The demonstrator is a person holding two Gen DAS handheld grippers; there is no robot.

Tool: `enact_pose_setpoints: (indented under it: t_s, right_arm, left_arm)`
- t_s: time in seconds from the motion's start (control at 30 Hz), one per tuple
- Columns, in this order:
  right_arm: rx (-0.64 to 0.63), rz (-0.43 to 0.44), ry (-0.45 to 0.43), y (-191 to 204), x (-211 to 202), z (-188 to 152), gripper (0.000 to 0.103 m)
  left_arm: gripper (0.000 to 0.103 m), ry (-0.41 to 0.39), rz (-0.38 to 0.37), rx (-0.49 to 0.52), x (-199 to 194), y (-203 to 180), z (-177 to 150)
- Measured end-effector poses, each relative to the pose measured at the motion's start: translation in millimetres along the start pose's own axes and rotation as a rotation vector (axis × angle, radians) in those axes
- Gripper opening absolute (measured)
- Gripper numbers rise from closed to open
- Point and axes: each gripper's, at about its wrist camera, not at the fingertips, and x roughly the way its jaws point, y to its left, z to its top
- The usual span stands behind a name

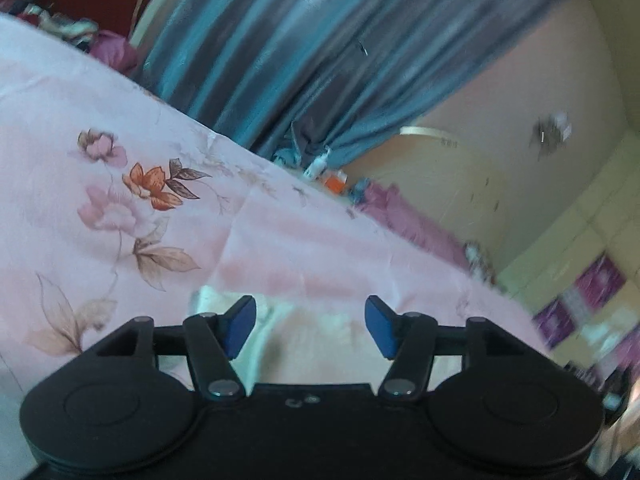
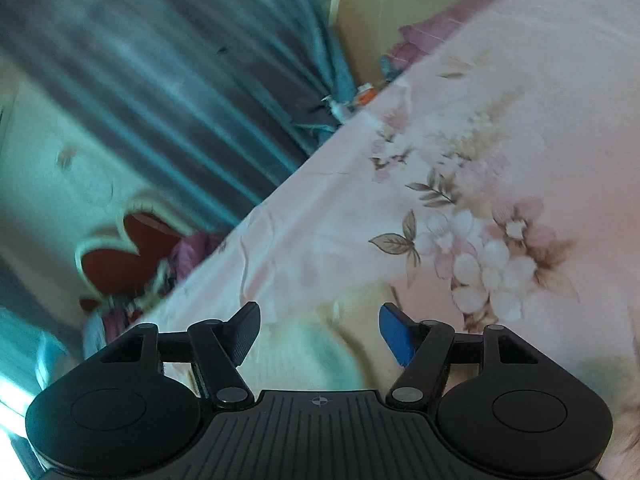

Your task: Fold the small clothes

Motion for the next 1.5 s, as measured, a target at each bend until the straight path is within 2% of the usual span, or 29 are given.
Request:
enact_pose_setpoints:
  t_s: [0.03,0.1,0.17,0.27,0.33,0.37,0.4,0.43,0.57,0.67,0.77,0.83,0.93,1.0,1.07,1.1,1.13,1.17,1.2,1.27,1.33,1.4,1.47,1.5]
  right_arm:
    - [-0.055,-0.014,0.019,7,3,-1,0.066]
    - [-0.151,-0.045,0.053,17,12,-4,0.053]
    - [-0.246,-0.09,0.09,28,22,-10,0.045]
    - [-0.356,-0.166,0.124,34,42,-22,0.044]
    - [-0.4,-0.186,0.142,34,49,-28,0.043]
    - [-0.417,-0.186,0.156,34,53,-30,0.034]
    - [-0.435,-0.191,0.172,34,56,-32,0.011]
    - [-0.455,-0.199,0.176,34,56,-33,0.005]
    - [-0.535,-0.214,0.152,41,53,-40,0.002]
    - [-0.525,-0.212,0.076,43,39,-35,0.002]
    - [-0.51,-0.206,0.032,42,31,-33,0.001]
    - [-0.509,-0.22,0.046,40,35,-33,0.001]
    - [-0.497,-0.291,0.097,29,53,-36,0.001]
    - [-0.482,-0.298,0.091,24,56,-37,0.001]
    - [-0.49,-0.31,0.099,27,56,-37,0.002]
    - [-0.493,-0.318,0.097,29,54,-35,0.002]
    - [-0.502,-0.333,0.075,33,49,-34,0.002]
    - [-0.524,-0.363,0.032,40,42,-34,0.003]
    - [-0.54,-0.362,-0.002,46,34,-35,0.012]
    - [-0.524,-0.252,0.027,59,31,-38,0.017]
    - [-0.578,-0.205,0.07,82,46,-52,0.017]
    - [-0.626,-0.16,0.089,106,63,-69,0.017]
    - [-0.66,-0.117,0.123,123,80,-84,0.018]
    - [-0.672,-0.112,0.145,126,88,-89,0.027]
  left_arm:
    - [0.053,0.018,0.014,0.028,3,-2,0]
    - [0.046,0.08,0.046,0.1,14,-7,-1]
    - [0.038,0.14,0.071,0.162,26,-12,-6]
    - [0.023,0.22,0.126,0.258,45,-19,-14]
    - [0.021,0.226,0.15,0.291,50,-22,-18]
    - [0.015,0.222,0.149,0.296,51,-23,-18]
    - [0.01,0.221,0.146,0.295,51,-22,-19]
    - [0.004,0.218,0.143,0.293,51,-22,-19]
    - [0.003,0.186,0.134,0.296,47,-20,-20]
    - [0.003,0.142,0.114,0.286,42,-22,-16]
    - [0.003,0.151,0.101,0.259,47,-19,-11]
    - [0.003,0.172,0.107,0.241,53,-16,-12]
    - [0.004,0.166,0.121,0.221,59,-9,-16]
    - [0.004,0.158,0.129,0.212,60,-8,-14]
    - [0.01,0.152,0.137,0.212,60,-7,-13]
    - [0.015,0.144,0.146,0.209,57,-6,-12]
    - [0.03,0.124,0.169,0.204,51,-6,-10]
    - [0.038,0.093,0.198,0.215,42,-8,-9]
    - [0.04,0.057,0.209,0.24,33,-12,-9]
    - [0.04,0.027,0.17,0.272,26,-24,-10]
    - [0.04,0.057,0.111,0.348,35,-51,-17]
    - [0.045,0.084,0.107,0.44,52,-77,-28]
    - [0.063,0.103,0.133,0.474,70,-88,-36]
    - [0.063,0.099,0.153,0.471,76,-86,-36]
